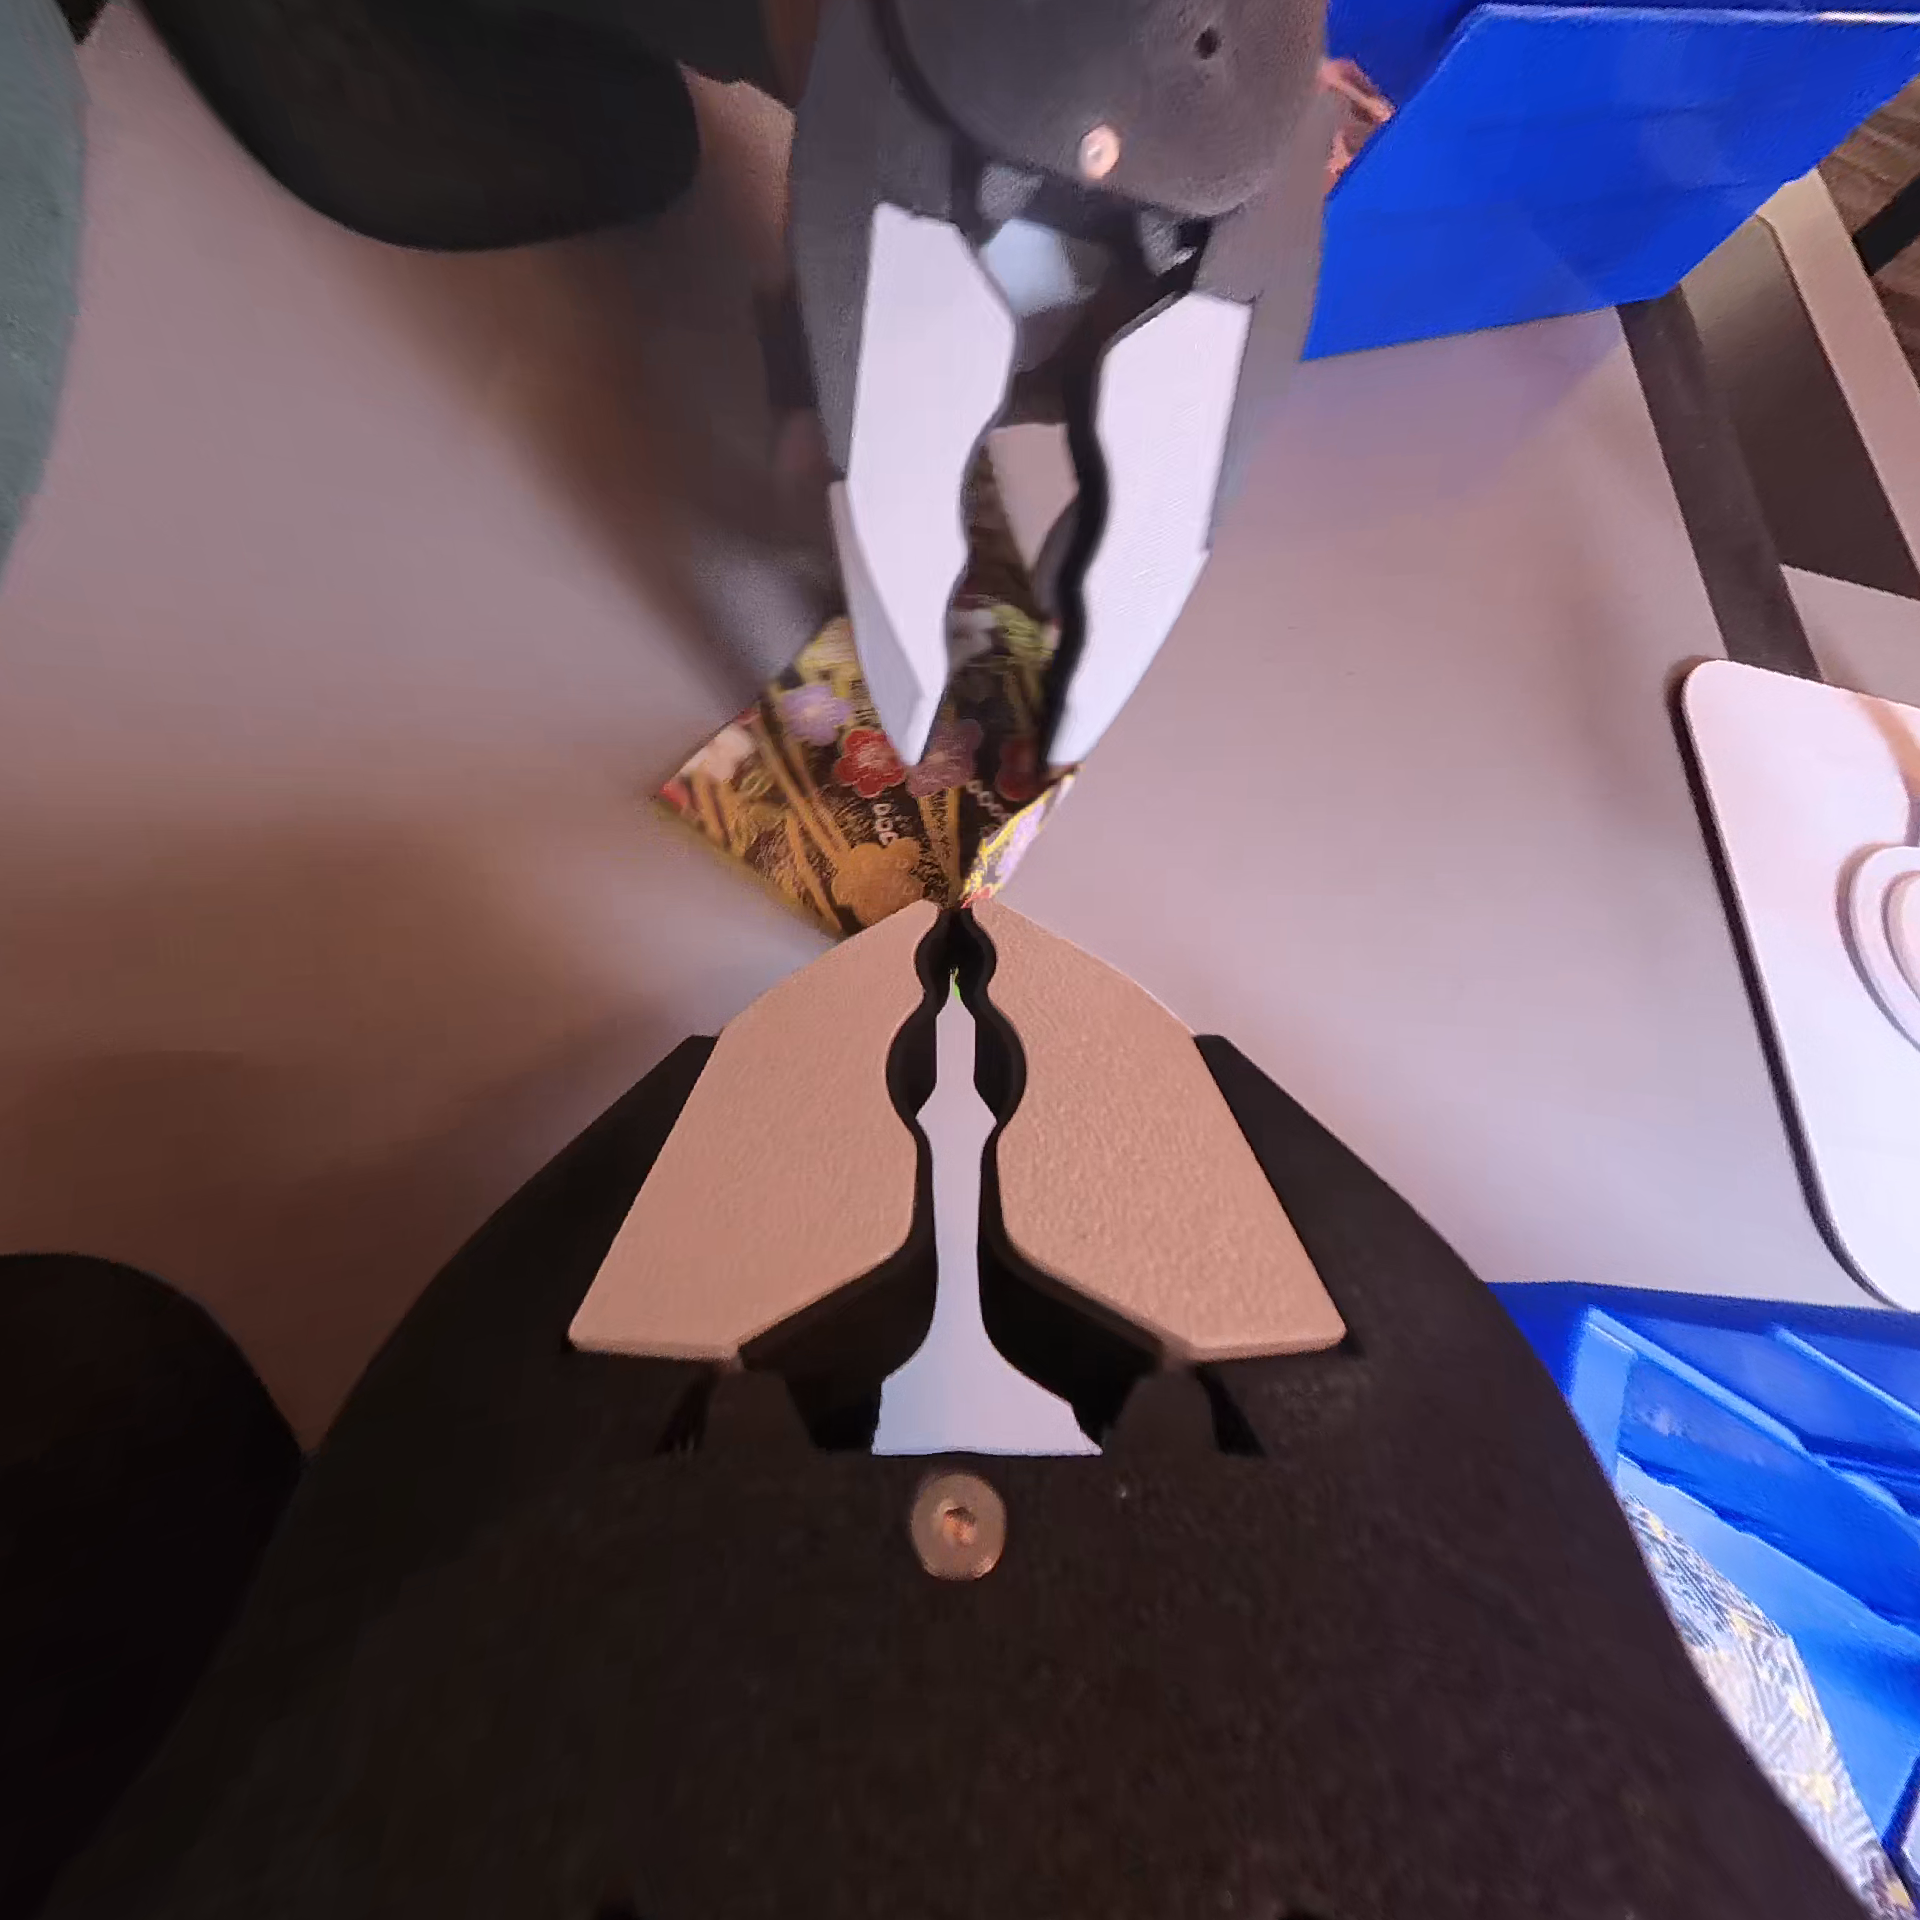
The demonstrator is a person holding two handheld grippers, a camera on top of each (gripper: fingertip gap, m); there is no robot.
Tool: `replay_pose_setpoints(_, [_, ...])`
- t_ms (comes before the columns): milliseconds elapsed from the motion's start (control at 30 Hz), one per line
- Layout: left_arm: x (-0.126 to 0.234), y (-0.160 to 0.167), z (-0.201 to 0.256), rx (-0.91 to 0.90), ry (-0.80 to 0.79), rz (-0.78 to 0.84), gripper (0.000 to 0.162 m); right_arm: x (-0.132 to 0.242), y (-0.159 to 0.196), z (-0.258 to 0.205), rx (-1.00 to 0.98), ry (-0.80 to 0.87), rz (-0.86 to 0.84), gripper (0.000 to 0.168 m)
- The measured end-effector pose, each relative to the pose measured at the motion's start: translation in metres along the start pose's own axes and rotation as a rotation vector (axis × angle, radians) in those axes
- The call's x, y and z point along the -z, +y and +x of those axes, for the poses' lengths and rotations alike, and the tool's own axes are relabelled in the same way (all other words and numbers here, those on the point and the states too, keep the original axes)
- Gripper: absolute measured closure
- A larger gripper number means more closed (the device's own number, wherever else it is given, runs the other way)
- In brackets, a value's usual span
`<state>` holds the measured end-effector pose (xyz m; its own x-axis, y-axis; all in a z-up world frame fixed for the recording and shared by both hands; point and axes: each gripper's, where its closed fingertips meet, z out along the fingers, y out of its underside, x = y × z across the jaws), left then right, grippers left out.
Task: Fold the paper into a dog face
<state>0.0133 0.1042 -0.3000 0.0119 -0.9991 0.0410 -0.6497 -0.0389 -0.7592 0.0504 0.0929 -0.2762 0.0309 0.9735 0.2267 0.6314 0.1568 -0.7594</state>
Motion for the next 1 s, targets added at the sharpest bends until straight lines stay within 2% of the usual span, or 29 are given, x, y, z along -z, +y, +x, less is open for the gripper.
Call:
replay_pose_setpoints(200, [0.001, -0.004, -0.002, -0.104, -0.019, -0.015, 0.119, -0.003, -0.001, -0.015, 0.035, -0.072, -0.01, 0.168])
replay_pose_setpoints(267, [-0.003, -0.001, 0.011, -0.12, 0.065, -0.042, 0.131, -0.002, -0.003, -0.014, 0.037, -0.06, -0.003, 0.168])
replay_pose_setpoints(367, [-0.012, 0.003, 0.026, -0.096, 0.172, -0.046, 0.162, -0.001, -0.006, -0.011, 0.024, -0.047, 0.021, 0.168])
replay_pose_setpoints(433, [-0.012, 0.0, 0.027, -0.066, 0.19, -0.011, 0.162, 0.002, -0.01, -0.004, -0.012, -0.015, 0.06, 0.166])
replay_pose_setpoints(467, [-0.011, -0.001, 0.026, -0.056, 0.193, 0.002, 0.162, 0.006, -0.012, 0.001, -0.057, -0.007, 0.088, 0.157])
replay_pose_setpoints(567, [-0.005, -0.003, 0.022, -0.07, 0.171, 0.037, 0.162, 0.014, -0.004, 0.01, -0.287, -0.078, 0.118, 0.107])
replay_pose_setpoints(600, [-0.004, -0.004, 0.022, -0.071, 0.174, 0.048, 0.162, 0.013, 0.0, 0.009, -0.367, -0.128, 0.117, 0.096])
replay_pose_setpoints(633, [-0.003, -0.006, 0.022, -0.07, 0.173, 0.06, 0.162, 0.01, 0.001, 0.007, -0.422, -0.168, 0.13, 0.092])
replay_pose_setpoints(667, [-0.002, -0.007, 0.023, -0.073, 0.176, 0.067, 0.162, 0.006, -0.001, 0.004, -0.449, -0.194, 0.156, 0.092])
replay_pose_setpoints(733, [-0.004, -0.006, 0.024, -0.077, 0.176, 0.056, 0.162, -0.001, -0.013, -0.003, -0.483, -0.252, 0.214, 0.106])
replay_pose_setpoints(767, [-0.005, -0.005, 0.025, -0.076, 0.182, 0.05, 0.162, -0.004, -0.019, -0.008, -0.498, -0.285, 0.235, 0.118])
replay_pose_setpoints(833, [-0.007, -0.002, 0.025, -0.055, 0.198, 0.032, 0.162, -0.007, -0.024, -0.01, -0.51, -0.305, 0.255, 0.154])
replay_pose_setpoints(900, [-0.008, 0.001, 0.027, -0.025, 0.229, 0.023, 0.162, -0.004, -0.025, -0.004, -0.504, -0.272, 0.288, 0.168])
replay_pose_setpoints(1000, [-0.008, 0.001, 0.028, 0.03, 0.263, 0.021, 0.162, -0.004, -0.018, 0.001, -0.478, -0.226, 0.274, 0.168])
